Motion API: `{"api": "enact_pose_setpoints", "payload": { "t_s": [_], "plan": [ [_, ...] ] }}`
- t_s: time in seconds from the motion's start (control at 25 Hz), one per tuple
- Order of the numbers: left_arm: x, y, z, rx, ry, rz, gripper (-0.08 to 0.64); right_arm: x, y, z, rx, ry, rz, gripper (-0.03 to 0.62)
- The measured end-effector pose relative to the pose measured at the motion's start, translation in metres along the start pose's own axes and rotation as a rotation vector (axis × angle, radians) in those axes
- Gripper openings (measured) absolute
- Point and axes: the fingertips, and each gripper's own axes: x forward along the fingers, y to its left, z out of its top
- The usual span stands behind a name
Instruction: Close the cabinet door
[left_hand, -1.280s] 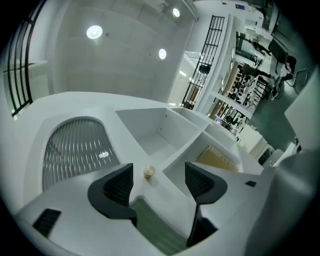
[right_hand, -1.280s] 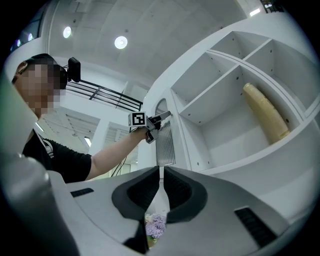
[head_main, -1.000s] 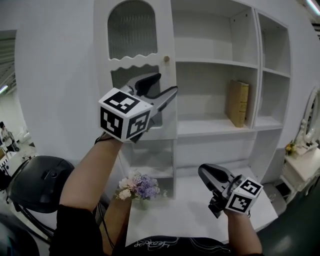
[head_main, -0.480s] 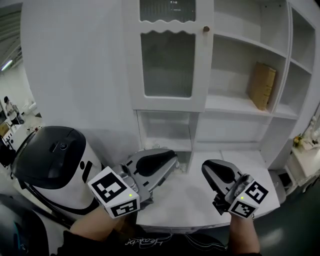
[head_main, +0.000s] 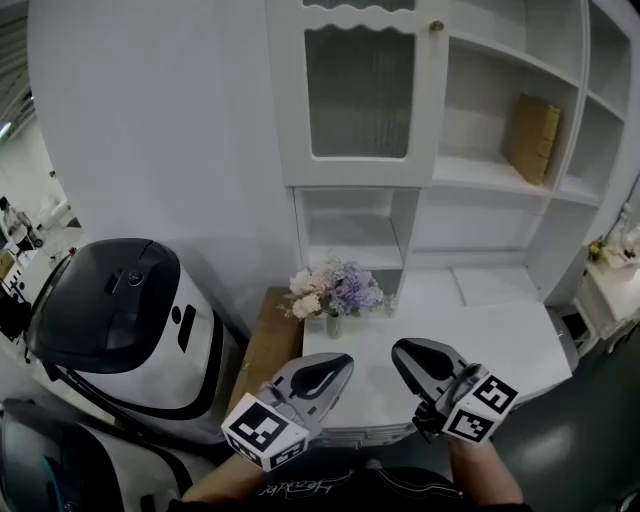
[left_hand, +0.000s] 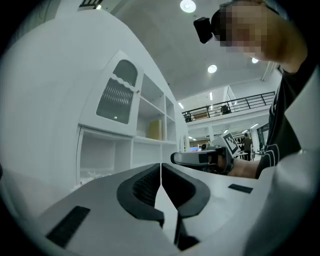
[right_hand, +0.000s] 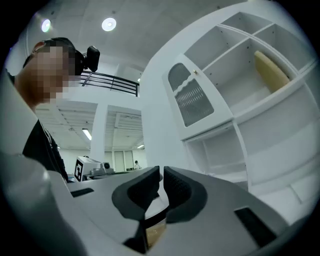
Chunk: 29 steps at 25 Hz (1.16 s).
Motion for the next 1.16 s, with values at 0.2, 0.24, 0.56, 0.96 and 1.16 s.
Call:
{"api": "enact_pose_setpoints", "payload": {
  "t_s": [0.2, 0.24, 0.56, 0.96, 1.16],
  "plan": [
    [-0.016, 0.002, -0.010, -0.088, -0.002, -0.009, 0.028, 0.002, 0.022, -0.020, -0.019, 0.031, -0.010, 0.055],
    [-0.019, 0.002, -0.010, -0.089, -0.002, -0.005, 0.028, 0.002, 0.026, -0.020, -0.023, 0.029, -0.011, 0.055],
    [-0.036, 0.000, -0.004, -0.088, -0.022, 0.011, 0.028, 0.000, 0.043, -0.028, -0.031, 0.044, -0.015, 0.055],
    [-0.046, -0.006, 0.001, -0.070, -0.028, 0.002, 0.028, -0.002, 0.059, -0.025, 0.035, 0.012, 0.027, 0.055],
    [-0.053, -0.016, -0.006, -0.100, -0.007, -0.006, 0.028, -0.009, 0.066, -0.035, 0.012, 0.046, 0.018, 0.055]
  ]
}}
